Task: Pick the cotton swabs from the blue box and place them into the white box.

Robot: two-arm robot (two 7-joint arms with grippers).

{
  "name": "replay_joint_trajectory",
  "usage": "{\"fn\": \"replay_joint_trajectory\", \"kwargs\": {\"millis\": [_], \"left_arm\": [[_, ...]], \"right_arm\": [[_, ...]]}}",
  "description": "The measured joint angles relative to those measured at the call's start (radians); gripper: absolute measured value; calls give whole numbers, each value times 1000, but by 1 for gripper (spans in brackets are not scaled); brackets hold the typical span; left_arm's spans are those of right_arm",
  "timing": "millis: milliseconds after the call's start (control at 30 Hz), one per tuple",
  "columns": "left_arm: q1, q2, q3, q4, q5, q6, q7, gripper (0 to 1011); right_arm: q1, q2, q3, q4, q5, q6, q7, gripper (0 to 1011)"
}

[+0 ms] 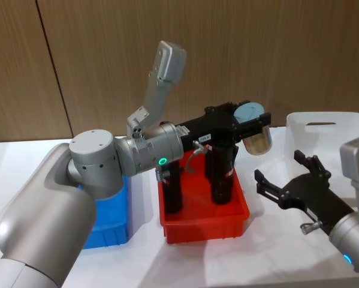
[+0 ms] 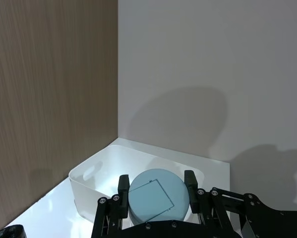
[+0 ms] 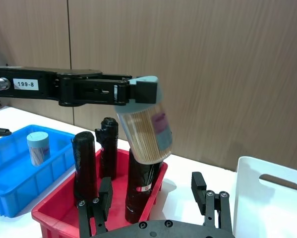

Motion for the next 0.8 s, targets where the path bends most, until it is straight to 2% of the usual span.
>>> {"fn": "replay_joint_trajectory", "kwargs": {"millis": [300, 800], "left_arm": [[-2, -1, 1, 4, 0, 0, -2, 674], [-4, -2, 1, 6, 0, 0, -4, 674]], "right_arm": [[43, -6, -2, 2, -47, 49, 39, 1001], [110, -27, -1, 44, -81, 94, 81, 1002]]}}
